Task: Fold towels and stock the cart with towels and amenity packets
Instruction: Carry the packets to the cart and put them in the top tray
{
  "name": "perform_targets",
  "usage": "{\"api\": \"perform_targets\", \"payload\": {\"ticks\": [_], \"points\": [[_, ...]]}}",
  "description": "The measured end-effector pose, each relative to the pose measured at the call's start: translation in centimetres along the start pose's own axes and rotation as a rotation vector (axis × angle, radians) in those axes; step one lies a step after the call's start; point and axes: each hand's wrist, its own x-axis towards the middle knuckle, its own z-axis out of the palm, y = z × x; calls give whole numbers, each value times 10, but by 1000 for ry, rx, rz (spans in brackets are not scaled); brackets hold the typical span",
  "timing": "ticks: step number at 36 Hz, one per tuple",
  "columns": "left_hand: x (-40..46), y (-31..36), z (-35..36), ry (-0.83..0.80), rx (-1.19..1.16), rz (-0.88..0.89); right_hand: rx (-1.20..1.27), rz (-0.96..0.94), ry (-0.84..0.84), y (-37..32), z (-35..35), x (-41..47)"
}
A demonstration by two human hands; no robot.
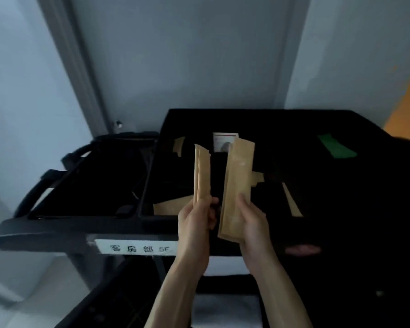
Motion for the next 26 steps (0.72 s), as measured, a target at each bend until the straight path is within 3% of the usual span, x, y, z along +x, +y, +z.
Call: {"api": "perform_targets", "payload": {"ticks": [5,11,15,21,26], "points": [[18,18,-5,-35,-17,77,-48,36,-78,1,43,39],[67,29,-17,95,-32,143,-77,39,-119,3,76,93],[116,39,-21,91,-27,165,-121,16,-78,-8,84,138],[190,47,-23,71,14,96,-358,-13,-28,-19,92,211],[238,49,-24,78,201,75,-547,-14,-1,-15,95,263]]}}
